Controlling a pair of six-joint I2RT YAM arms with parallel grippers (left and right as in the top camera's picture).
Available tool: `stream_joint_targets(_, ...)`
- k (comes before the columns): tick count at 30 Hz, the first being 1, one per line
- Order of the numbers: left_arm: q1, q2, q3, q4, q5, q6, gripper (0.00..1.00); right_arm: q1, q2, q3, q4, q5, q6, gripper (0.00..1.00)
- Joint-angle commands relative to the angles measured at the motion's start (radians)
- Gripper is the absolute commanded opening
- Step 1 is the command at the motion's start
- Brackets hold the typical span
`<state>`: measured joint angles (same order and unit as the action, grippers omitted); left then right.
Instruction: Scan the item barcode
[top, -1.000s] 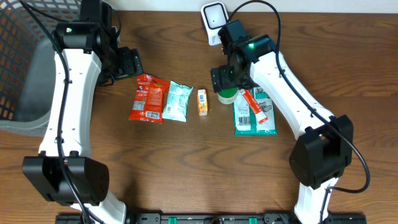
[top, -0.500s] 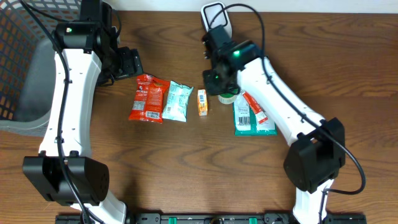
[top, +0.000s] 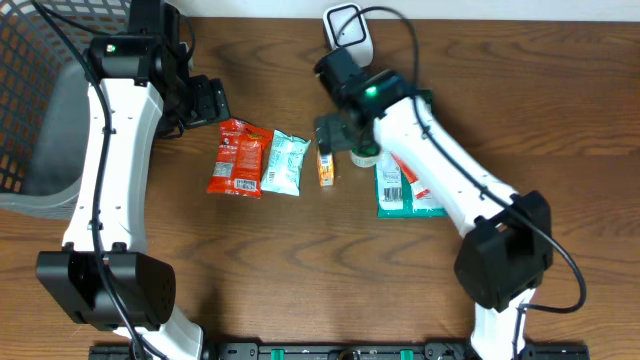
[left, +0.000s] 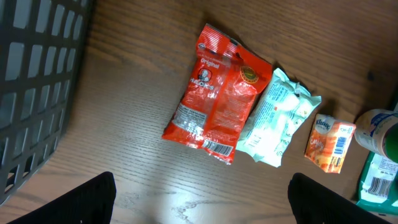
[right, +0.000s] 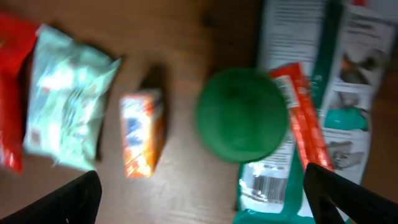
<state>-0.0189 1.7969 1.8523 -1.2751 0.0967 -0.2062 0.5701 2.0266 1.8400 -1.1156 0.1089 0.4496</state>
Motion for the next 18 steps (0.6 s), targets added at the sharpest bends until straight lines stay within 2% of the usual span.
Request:
stream_joint_targets(1,0.002,0.002,-0.001,-0.002,-0.019,0.002,0.89,-0.053,-0.001,0.011,0.005,0.006,0.175,0.99)
stream_joint_targets(2,0.002,0.002,-0.001,-0.002,-0.019,0.002,0.89,-0.068,-0.001,0.011,0.004,0.005,0.221,0.99)
stream_joint_targets(12,0.002,0.002,-0.001,-0.002,-0.019,0.002,0.89,-0.073,0.055,0.01,0.028,0.045,0.217,0.99)
stream_joint_targets(18,0.002,0.002,-0.001,-0.002,-0.019,0.002,0.89,-0.074,0.1,0.01,0.024,0.027,0.28,0.99)
